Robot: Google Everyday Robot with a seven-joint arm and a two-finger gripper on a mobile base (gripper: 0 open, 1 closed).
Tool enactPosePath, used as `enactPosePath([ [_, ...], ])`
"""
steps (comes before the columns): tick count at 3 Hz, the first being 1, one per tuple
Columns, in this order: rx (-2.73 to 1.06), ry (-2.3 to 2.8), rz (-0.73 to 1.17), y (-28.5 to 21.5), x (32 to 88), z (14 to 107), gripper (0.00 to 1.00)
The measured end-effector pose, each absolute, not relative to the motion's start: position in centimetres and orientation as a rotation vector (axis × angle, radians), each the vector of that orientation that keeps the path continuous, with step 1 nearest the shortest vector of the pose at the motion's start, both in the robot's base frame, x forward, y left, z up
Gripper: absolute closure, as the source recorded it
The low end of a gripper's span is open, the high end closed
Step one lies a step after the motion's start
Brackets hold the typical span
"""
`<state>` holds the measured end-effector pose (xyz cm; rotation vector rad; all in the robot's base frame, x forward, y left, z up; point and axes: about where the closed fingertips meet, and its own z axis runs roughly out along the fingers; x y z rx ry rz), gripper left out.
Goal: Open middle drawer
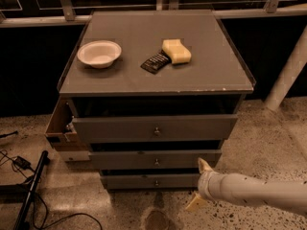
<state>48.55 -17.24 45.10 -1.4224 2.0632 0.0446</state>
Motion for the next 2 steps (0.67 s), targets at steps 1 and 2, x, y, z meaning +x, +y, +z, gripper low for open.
enactPosePath([
  [1, -1.439, 2.011, 0.065, -16.8, 49.7, 43.8, 0.00],
  [2, -1.401, 1.968, 0.145, -17.6, 51.4, 43.4, 0.00],
])
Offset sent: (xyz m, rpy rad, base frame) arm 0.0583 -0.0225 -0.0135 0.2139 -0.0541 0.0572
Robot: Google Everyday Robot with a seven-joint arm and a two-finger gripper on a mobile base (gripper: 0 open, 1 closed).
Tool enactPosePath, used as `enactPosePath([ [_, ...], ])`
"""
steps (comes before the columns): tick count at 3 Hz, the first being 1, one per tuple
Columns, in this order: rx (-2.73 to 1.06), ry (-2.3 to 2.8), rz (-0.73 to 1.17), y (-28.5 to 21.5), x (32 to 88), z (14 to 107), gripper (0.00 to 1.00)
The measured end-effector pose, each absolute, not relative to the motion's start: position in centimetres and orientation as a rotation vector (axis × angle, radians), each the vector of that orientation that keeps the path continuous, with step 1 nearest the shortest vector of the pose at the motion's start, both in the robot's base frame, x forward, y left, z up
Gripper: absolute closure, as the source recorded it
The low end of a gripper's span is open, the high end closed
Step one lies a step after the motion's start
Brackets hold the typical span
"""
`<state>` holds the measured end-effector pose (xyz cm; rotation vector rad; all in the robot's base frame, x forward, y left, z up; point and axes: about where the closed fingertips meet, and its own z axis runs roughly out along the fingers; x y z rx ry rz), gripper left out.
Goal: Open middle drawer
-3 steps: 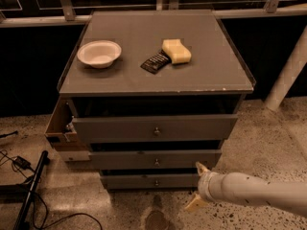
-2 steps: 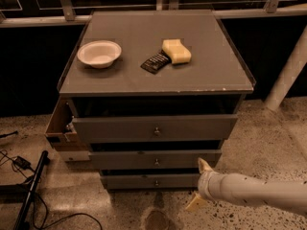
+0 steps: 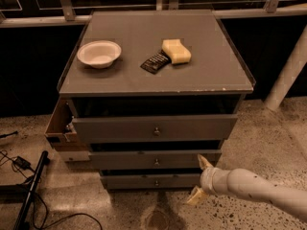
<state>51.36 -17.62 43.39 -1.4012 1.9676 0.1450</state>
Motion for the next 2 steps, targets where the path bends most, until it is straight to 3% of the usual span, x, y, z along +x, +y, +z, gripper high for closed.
enactPosePath([
  [2, -1.391, 1.908, 0.226, -18.7, 55.6, 44.4, 0.00],
])
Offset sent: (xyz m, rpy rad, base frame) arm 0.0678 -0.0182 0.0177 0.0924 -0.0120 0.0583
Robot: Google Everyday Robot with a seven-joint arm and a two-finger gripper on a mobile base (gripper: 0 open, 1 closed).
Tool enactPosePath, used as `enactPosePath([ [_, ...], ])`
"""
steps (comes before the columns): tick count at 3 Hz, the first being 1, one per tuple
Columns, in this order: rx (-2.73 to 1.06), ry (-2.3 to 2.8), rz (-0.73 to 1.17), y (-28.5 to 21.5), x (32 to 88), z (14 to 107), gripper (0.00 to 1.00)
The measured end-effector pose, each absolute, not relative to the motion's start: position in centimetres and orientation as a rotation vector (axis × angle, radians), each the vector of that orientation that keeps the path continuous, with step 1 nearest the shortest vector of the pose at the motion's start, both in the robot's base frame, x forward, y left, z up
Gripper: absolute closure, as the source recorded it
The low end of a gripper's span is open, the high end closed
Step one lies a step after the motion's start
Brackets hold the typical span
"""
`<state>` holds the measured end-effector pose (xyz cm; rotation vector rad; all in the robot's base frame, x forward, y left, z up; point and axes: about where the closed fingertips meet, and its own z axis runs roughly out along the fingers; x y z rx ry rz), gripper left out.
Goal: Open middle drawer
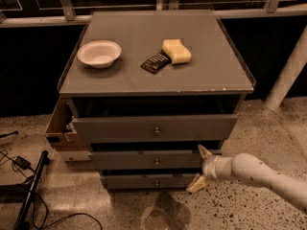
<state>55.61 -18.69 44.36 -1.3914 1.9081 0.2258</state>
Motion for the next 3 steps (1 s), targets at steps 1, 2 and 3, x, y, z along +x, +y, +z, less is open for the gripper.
enactPosePath([
  [1, -1.425, 1.909, 0.222, -18.5, 57.0, 44.6, 0.00],
  [2, -1.497, 1.934, 0.194, -17.9, 58.1, 44.1, 0.00],
  [3, -1.547, 1.956, 0.175, -17.4, 58.6, 43.4, 0.00],
])
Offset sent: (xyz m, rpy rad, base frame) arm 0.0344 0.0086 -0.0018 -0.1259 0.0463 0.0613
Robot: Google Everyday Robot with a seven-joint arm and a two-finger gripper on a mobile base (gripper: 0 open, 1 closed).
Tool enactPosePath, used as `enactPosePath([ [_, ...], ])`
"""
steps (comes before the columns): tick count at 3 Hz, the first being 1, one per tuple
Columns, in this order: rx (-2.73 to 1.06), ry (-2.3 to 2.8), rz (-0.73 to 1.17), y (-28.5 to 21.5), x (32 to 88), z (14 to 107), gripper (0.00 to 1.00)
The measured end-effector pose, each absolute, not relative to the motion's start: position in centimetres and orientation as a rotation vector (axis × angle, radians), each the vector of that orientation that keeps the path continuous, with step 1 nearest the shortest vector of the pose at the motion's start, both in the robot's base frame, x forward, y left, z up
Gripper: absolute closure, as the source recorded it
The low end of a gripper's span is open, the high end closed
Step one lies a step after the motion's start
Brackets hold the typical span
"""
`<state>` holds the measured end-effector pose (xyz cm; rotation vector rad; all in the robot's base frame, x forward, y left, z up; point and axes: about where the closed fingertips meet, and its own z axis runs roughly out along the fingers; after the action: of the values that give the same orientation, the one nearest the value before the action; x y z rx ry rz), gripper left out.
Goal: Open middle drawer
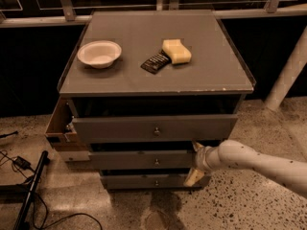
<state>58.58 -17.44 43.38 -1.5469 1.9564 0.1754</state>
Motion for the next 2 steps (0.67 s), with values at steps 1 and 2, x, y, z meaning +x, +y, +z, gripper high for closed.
enactPosePath([
  [1, -1.619, 1.976, 0.201, -15.43, 60.60, 40.08, 0.00],
  [2, -1.619, 1.976, 0.202, -15.43, 60.59, 40.08, 0.00],
])
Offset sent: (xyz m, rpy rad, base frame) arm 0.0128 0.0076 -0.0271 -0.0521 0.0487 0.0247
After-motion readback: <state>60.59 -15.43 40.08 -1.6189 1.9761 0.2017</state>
